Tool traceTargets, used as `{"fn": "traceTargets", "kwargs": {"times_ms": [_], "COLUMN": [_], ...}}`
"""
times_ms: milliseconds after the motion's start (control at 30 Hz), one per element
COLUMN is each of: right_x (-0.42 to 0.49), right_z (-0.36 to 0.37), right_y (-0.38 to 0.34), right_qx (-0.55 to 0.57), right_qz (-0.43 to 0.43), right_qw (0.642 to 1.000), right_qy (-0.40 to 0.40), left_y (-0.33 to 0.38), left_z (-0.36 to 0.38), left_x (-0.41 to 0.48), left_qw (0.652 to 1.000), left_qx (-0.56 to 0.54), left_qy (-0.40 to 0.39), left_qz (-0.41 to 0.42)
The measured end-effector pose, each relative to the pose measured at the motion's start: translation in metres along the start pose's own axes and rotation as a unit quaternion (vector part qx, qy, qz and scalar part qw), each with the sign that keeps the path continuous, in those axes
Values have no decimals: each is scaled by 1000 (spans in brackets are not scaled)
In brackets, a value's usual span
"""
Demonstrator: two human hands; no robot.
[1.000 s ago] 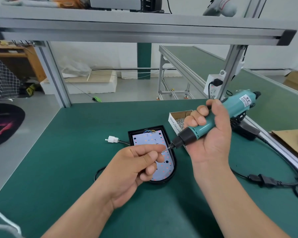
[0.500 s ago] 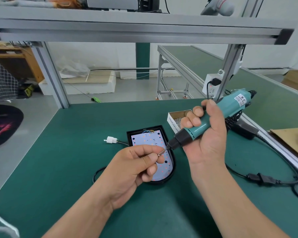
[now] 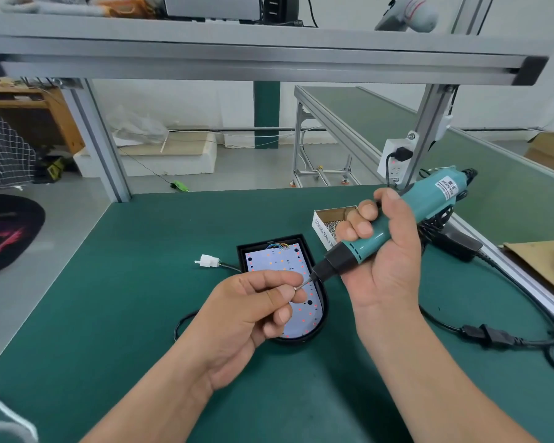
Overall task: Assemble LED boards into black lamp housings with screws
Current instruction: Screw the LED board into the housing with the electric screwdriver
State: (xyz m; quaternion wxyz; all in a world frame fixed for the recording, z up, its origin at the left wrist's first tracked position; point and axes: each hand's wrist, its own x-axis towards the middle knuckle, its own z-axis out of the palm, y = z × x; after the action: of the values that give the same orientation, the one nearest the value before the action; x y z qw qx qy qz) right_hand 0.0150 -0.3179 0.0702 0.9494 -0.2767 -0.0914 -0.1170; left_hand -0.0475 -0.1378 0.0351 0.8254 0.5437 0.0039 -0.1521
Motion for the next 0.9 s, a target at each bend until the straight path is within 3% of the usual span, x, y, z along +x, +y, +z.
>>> {"fn": "traceTargets", "kwargs": {"times_ms": [500,767,900], "right_x": [2,2,3], "right_z": [-2,0,-3], "right_y": [1,7,9], "right_qx": [-6,-48,-30], "right_qz": [-1,0,25], "right_qw": [1000,998,998], "right_qy": [-9,27,41], "left_y": [1,-3,-4], "left_z": [0,3,1], "left_x": [-1,1,1], "left_qw": [1000,982,983], "left_qx": [27,139,141], "left_qy": [14,88,79], "left_qz": [6,94,87]}}
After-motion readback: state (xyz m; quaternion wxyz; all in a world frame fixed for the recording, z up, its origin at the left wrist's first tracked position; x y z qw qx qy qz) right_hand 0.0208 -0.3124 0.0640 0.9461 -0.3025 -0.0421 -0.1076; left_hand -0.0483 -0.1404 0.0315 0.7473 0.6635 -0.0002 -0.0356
